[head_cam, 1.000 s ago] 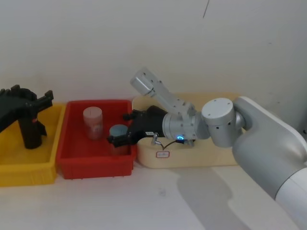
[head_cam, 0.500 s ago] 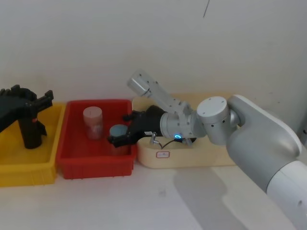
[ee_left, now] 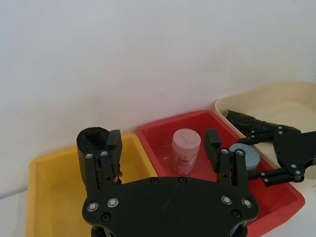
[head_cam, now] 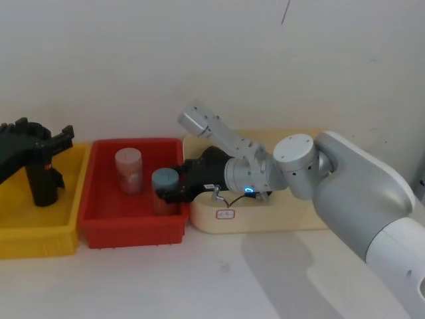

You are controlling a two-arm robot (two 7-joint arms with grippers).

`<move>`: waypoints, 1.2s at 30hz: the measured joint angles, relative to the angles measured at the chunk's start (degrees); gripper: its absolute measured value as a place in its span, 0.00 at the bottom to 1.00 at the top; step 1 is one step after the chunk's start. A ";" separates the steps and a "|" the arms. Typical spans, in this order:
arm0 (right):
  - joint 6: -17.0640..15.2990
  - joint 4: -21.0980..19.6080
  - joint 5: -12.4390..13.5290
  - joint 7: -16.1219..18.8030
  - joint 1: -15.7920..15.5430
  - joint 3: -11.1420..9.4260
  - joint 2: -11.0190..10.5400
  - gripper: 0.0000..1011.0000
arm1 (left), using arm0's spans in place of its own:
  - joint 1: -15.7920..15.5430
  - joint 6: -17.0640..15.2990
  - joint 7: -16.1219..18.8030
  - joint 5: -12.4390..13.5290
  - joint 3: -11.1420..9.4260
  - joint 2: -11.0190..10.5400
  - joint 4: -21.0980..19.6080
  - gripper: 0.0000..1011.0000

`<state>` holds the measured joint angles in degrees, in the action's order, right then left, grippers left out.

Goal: Pick up the garbage bag with the one hand and transfer it to the other hand.

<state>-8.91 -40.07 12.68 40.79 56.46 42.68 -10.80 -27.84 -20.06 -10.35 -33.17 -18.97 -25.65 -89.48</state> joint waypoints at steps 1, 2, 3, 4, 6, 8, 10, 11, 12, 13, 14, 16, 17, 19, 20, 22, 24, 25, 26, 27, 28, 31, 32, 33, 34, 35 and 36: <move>0.02 0.10 -0.03 0.07 0.03 0.00 0.02 0.76 | 0.00 0.00 0.00 0.00 0.00 0.00 0.00 0.99; 0.03 0.14 -0.06 0.15 0.05 0.00 0.03 0.73 | 0.00 0.00 0.00 0.00 0.00 0.00 0.00 0.99; 0.04 0.19 -0.08 0.22 0.07 -0.01 0.03 0.72 | 0.00 0.00 0.00 0.00 0.00 0.00 0.00 0.99; 0.05 0.22 -0.12 0.31 0.08 -0.07 0.03 0.67 | 0.00 0.00 0.00 0.00 0.00 0.00 0.00 0.99; 0.04 0.20 -0.16 0.43 0.08 -0.20 0.01 0.66 | 0.00 0.00 0.00 0.00 0.00 0.00 0.00 0.99; 0.00 0.09 -0.16 0.50 0.07 -0.32 -0.02 0.66 | 0.00 0.00 0.00 0.00 0.00 0.00 0.00 0.99; -0.05 -0.16 -0.17 0.57 0.01 -0.53 -0.04 0.66 | 0.00 0.00 0.00 0.00 0.00 0.00 0.00 0.99; -0.17 -0.46 -0.11 0.60 -0.12 -0.76 -0.11 0.66 | 0.00 0.00 0.00 0.00 0.00 0.00 0.00 0.99; -0.23 -0.62 -0.06 0.60 -0.16 -0.88 -0.13 0.66 | 0.00 0.00 0.00 0.00 0.00 0.00 0.00 0.99; -0.29 -0.88 0.01 0.60 -0.25 -1.05 -0.16 0.66 | 0.00 0.00 0.00 0.00 0.00 0.00 0.00 0.99; -0.48 -1.35 0.20 0.60 -0.39 -1.35 -0.23 0.66 | 0.00 0.00 0.00 0.00 0.00 0.00 0.00 0.99; -0.73 -2.08 0.57 0.60 -0.65 -1.98 -0.33 0.66 | 0.00 0.00 0.00 0.00 0.00 0.00 0.00 0.99; -0.83 -2.33 0.72 0.58 -0.71 -2.10 -0.36 0.66 | 0.00 0.00 0.00 0.00 0.00 0.00 0.00 0.99; -1.18 -3.33 1.21 0.43 -1.02 -2.83 -0.53 0.66 | 0.00 0.00 0.00 0.00 0.00 0.00 0.00 0.99; -1.35 -3.67 1.47 0.35 -1.10 -3.08 -0.58 0.66 | 0.00 0.00 0.00 0.00 0.00 0.00 0.00 0.99; -1.74 -4.92 2.12 0.10 -1.42 -4.05 -0.82 0.66 | 0.00 0.00 0.00 0.00 0.00 0.00 0.00 0.99; -2.24 -6.23 2.97 -0.33 -1.77 -4.98 -1.15 0.66 | 0.00 0.00 0.00 0.00 0.00 0.00 0.00 0.99; -2.39 -6.84 3.25 -0.47 -1.90 -5.44 -1.26 0.66 | 0.00 0.00 0.00 0.00 0.00 0.00 0.00 0.99; -2.57 -7.15 3.52 -0.63 -1.98 -5.68 -1.36 0.66 | 0.00 0.00 0.00 0.00 0.00 0.00 0.00 0.99; -2.77 -7.62 3.82 -0.77 -2.12 -6.05 -1.51 0.66 | 0.00 0.00 0.00 0.00 0.00 0.00 0.00 0.99; -3.26 -8.89 4.55 -1.17 -2.52 -6.90 -1.86 0.66 | 0.00 0.00 0.00 0.00 0.00 0.00 0.00 0.99; -4.02 -10.93 5.61 -1.76 -3.22 -8.30 -2.53 0.66 | 0.00 0.00 0.00 0.00 0.00 0.00 0.00 0.99; -4.51 -12.25 6.37 -2.16 -3.69 -9.19 -3.01 0.66 | 0.00 0.00 0.00 0.00 0.00 0.00 0.00 0.99; -4.78 -13.01 6.77 -2.38 -3.97 -9.65 -3.27 0.66 | 0.00 0.00 0.00 0.00 0.00 0.00 0.00 0.99; -5.49 -14.75 7.70 -2.88 -4.70 -10.79 -3.91 0.66 | 0.00 0.00 0.00 0.00 0.00 0.00 0.00 0.99; -5.70 -15.56 7.96 -3.03 -5.02 -11.29 -4.22 0.66 | 0.00 0.00 0.00 0.00 0.00 0.00 0.00 0.99; -6.12 -16.29 8.48 -3.37 -5.33 -11.74 -4.48 0.66 | 0.00 0.00 0.00 0.00 0.00 0.00 0.00 0.99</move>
<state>-15.03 -56.36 21.16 37.42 51.13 30.94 -15.28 -27.84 -20.06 -10.35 -33.17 -18.97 -25.65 -89.48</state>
